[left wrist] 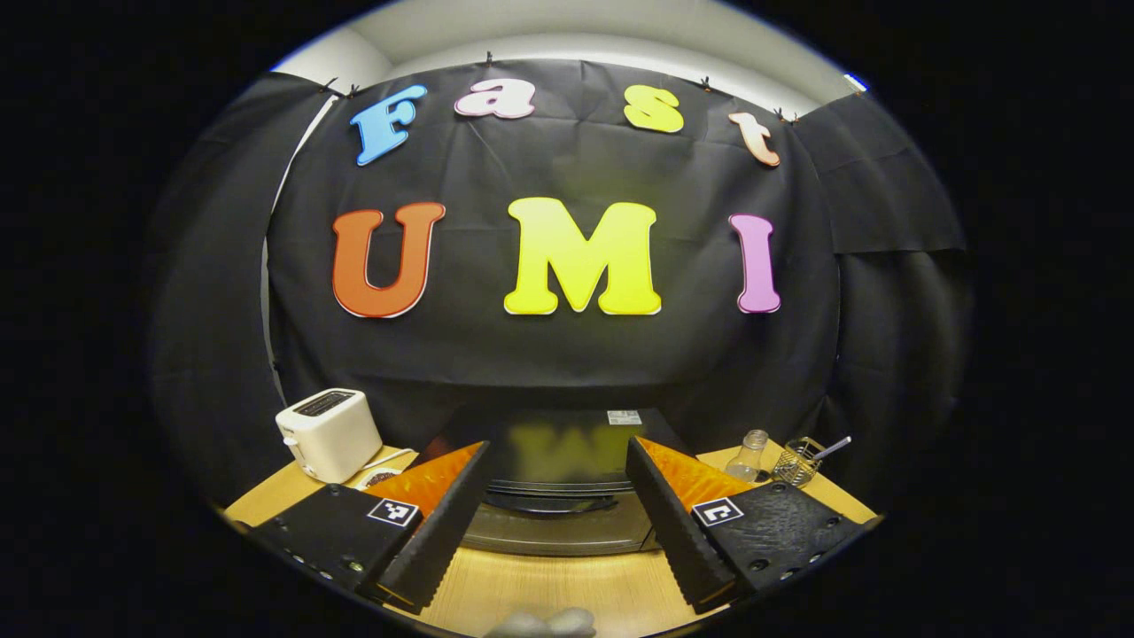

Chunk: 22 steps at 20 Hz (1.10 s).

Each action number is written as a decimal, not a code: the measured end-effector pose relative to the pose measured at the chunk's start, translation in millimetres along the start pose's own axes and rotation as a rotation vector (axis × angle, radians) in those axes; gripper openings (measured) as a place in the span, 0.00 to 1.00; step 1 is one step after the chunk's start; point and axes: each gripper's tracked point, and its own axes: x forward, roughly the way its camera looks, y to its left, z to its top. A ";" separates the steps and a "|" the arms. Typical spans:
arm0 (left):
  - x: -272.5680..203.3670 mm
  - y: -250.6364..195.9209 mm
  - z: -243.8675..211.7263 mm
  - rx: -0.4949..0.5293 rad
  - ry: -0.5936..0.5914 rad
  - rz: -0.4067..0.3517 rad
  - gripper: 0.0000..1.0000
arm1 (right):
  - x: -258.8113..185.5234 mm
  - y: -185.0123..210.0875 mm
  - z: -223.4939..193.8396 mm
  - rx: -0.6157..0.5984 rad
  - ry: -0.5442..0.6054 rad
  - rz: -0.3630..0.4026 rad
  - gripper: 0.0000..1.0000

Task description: Open the electric oven with the left hand, put the food in, and close the electric oven.

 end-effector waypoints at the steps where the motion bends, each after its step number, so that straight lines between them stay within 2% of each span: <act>1: 9.8 3.3 -8.2 0.005 0.019 0.008 0.96 | -1.4 -3.2 -3.2 0.002 0.006 -0.012 1.00; 2: 18.4 4.7 -15.9 0.003 0.034 0.011 0.97 | -4.4 -7.0 -5.4 0.001 0.011 -0.025 0.96; 5: 39.9 -2.1 -40.4 -0.003 0.090 -0.006 0.97 | -11.8 -14.5 -13.8 -0.012 0.031 -0.055 1.00; 9: 55.4 4.6 -66.9 0.021 0.159 0.027 0.96 | -17.9 -15.5 -19.4 -0.008 0.045 -0.064 0.96; 11: 59.2 11.7 -65.4 0.046 0.147 0.043 0.98 | -20.4 -13.7 -21.2 -0.006 0.050 -0.059 0.96; 14: 57.5 15.0 -67.6 0.041 0.162 0.041 0.98 | -19.4 -7.9 -23.0 -0.004 0.055 -0.044 0.96; 15: 56.3 16.8 -67.0 0.044 0.164 0.049 0.97 | -18.9 -6.1 -25.6 -0.001 0.058 -0.035 1.00; 22: 34.0 17.4 -75.1 0.053 0.198 0.041 0.97 | -22.1 5.0 -33.5 0.017 0.064 -0.001 1.00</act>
